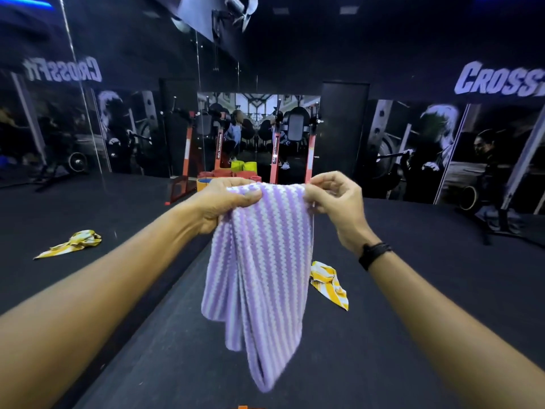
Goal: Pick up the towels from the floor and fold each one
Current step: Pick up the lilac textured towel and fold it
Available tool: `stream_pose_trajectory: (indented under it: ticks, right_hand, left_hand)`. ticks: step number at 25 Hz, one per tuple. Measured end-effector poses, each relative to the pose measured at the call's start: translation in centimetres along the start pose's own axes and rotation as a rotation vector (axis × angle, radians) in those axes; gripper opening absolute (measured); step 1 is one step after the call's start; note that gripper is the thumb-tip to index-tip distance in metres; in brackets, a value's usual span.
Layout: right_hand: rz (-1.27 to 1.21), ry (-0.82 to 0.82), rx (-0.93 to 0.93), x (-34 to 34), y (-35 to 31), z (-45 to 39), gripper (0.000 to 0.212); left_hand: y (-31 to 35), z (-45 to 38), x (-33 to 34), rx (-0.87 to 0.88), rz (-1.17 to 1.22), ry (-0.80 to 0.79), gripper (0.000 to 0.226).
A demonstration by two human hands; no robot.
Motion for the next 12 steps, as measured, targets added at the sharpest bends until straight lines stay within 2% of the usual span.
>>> stream_pose_trajectory:
  ticks: [1, 3, 4, 6, 8, 10, 12]
  right_hand:
    - [0.043, 0.046, -0.020, -1.1, 0.3, -0.2, 0.034]
    - [0.025, -0.121, -0.012, -0.3, 0.9, 0.2, 0.073]
    - [0.011, -0.224, -0.003, 0.8, 1.2, 0.6, 0.084]
    - [0.026, -0.333, -0.045, 2.6, 1.1, 1.2, 0.089]
    - [0.025, -0.366, -0.055, 3.2, 1.3, 1.5, 0.089]
    - [0.061, -0.465, 0.008, 3.5, 3.1, 2.4, 0.089]
    - [0.168, -0.624, 0.152, 4.1, 6.8, 4.7, 0.074]
  left_hand:
    - [0.8, 0.3, 0.2, 0.035, -0.010, -0.044, 0.020]
    - [2.6, 1.0, 0.8, 0.117, -0.015, -0.139, 0.029]
    - [3.3, 1.3, 1.0, 0.158, 0.001, -0.171, 0.031]
    - [4.6, 1.5, 1.1, 0.231, 0.069, -0.170, 0.031]
    - [5.4, 1.5, 0.7, 0.317, 0.181, -0.097, 0.024]
    - [6.0, 1.6, -0.1, 0.409, 0.317, 0.000, 0.014]
    - [6.4, 1.5, -1.4, 0.481, 0.432, 0.077, 0.007]
Point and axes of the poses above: each hand's wrist, its own z-axis away from the middle knuckle, its own x-axis out of the palm, y = z × x, the point moved 7 cm from there along -z, towards the middle knuckle, and after that the axes turned 3 degrees about z, right-handed, at the moved point
